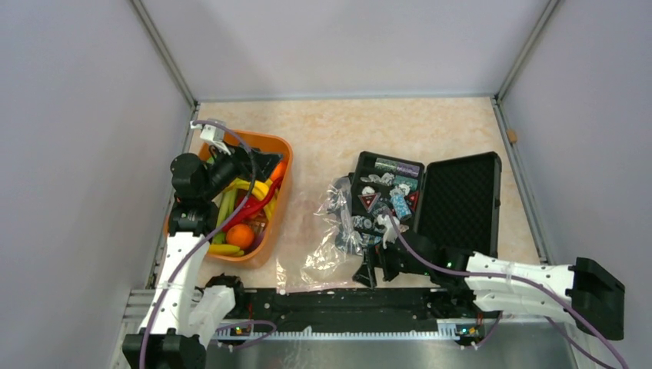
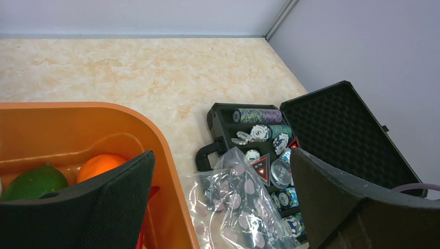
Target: Place the food in the zip-top bag and seal the zipper
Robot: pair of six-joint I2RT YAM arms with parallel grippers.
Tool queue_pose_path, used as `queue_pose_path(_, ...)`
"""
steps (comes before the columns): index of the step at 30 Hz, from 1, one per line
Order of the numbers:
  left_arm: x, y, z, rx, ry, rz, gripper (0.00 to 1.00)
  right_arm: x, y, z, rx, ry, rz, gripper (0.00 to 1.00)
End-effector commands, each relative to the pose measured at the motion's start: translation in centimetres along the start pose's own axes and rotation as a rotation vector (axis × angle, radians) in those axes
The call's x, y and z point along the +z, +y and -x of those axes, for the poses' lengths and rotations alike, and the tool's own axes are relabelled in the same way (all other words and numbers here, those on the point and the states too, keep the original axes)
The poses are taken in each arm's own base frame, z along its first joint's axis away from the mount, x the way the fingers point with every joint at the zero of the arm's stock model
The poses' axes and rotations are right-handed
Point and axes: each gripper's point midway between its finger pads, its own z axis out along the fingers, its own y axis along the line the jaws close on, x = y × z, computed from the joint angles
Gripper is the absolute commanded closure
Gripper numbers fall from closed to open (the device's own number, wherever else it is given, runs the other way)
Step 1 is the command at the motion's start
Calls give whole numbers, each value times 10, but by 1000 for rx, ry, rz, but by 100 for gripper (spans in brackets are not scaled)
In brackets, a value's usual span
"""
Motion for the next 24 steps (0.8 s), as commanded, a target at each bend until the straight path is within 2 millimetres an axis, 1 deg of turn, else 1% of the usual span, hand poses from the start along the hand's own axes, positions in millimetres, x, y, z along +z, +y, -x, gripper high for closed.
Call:
queue_pose_path(1,0,-11,18,41,-46,-31,1,1,-45,53,78,-323,-235,1)
queue_pose_path(4,-1,-12,18,37,-46,-32,1,-5,-62,79,140,-472,-342,1)
queue_pose_path(6,-1,-13,18,35,-46,-35,1,-6,-66,93,138,-528,-358,1)
queue_pose_path(8,-2,-14,19,34,-48,-36,1,-1,-80,96,196,-541,-406,1)
queue_pose_path(9,-2,-14,19,33,-47,-40,1,1,-84,99,215,-544,-407,1)
queue_pose_path(10,-2,-15,19,33,-47,-43,1,6,-90,96,224,-524,-416,1)
queue_pose_path(12,-3,-17,20,34,-46,-45,1,10,-99,93,236,-526,-449,1)
queue_pose_path(15,-4,-17,21,41,-48,-43,1,12,-111,97,228,-533,-470,1)
queue_pose_path(20,-4,-19,22,39,-47,-50,1,6,-133,111,275,-563,-502,1)
queue_pose_path(24,-2,-19,21,33,-42,-56,1,-3,-158,134,306,-602,-523,1)
